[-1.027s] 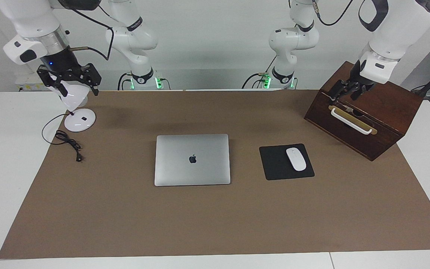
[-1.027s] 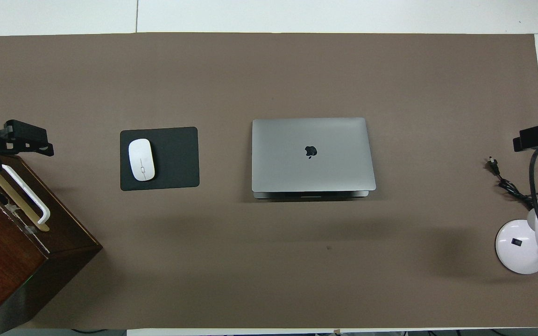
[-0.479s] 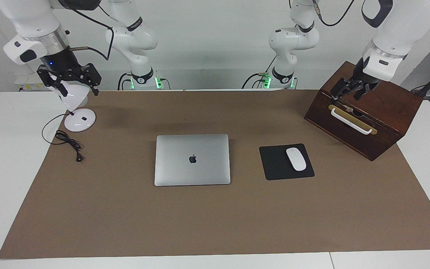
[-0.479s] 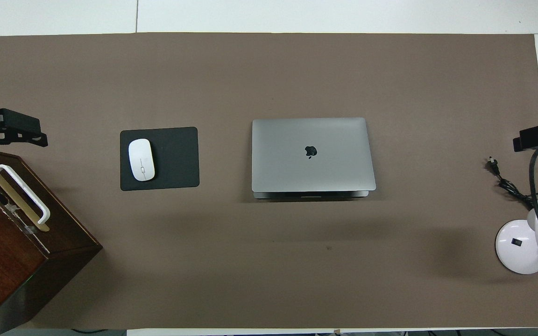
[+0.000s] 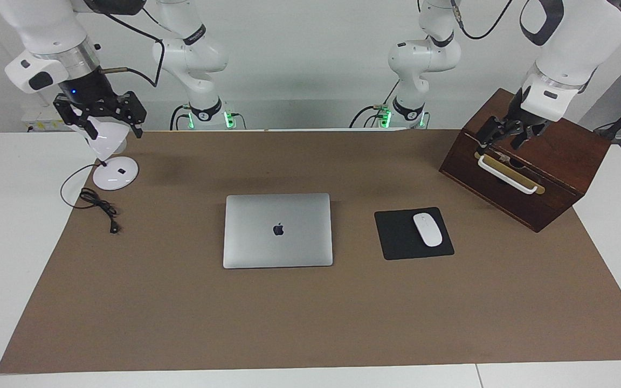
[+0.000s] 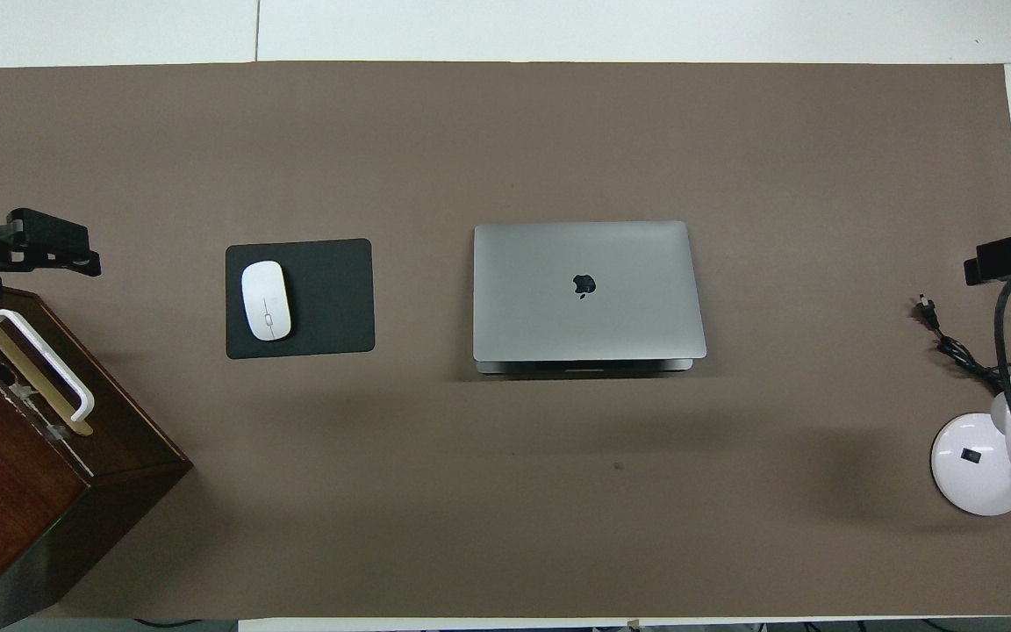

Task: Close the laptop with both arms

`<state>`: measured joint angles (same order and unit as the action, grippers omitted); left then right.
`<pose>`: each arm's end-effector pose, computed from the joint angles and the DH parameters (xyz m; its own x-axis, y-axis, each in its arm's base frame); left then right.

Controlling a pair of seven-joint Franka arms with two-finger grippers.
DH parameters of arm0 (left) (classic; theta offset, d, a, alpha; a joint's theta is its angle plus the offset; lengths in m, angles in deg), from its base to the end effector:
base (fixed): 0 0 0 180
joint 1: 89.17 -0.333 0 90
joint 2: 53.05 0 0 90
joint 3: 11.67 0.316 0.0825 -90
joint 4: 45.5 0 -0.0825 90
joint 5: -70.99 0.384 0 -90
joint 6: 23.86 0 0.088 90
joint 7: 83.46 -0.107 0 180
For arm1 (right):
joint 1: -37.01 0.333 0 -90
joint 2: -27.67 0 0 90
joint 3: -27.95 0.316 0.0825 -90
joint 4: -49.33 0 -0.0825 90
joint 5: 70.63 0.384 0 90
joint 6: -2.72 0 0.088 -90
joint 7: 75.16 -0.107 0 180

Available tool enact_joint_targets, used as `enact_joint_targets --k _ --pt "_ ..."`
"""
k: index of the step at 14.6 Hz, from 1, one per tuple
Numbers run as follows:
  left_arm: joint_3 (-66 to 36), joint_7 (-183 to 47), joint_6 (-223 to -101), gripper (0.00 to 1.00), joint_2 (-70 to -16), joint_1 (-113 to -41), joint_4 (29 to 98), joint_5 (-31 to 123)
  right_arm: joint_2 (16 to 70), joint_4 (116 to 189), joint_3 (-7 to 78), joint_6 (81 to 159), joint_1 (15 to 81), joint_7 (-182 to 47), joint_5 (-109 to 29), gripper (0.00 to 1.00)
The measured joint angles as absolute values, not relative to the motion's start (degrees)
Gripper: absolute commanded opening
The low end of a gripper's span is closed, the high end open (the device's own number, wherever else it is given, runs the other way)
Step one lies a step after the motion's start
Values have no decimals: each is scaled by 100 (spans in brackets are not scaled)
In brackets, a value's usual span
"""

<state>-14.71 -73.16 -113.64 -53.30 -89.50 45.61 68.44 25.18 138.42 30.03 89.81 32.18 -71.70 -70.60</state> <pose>0.5514 -0.0309 0.6175 0.9909 0.1318 -0.0265 0.1328 -0.9903 0.0402 0.5355 -0.0252 0.6512 0.9999 0.0124 0.0084 0.0124 -0.9999 0.0016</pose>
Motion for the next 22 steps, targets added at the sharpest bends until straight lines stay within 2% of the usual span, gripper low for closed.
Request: enact_joint_targets --k 22 --pt "-1377 -8062 -11390 100 -5388 -8955 4559 6952 2518 13843 3000 8987 3209 -7170 -7060 100"
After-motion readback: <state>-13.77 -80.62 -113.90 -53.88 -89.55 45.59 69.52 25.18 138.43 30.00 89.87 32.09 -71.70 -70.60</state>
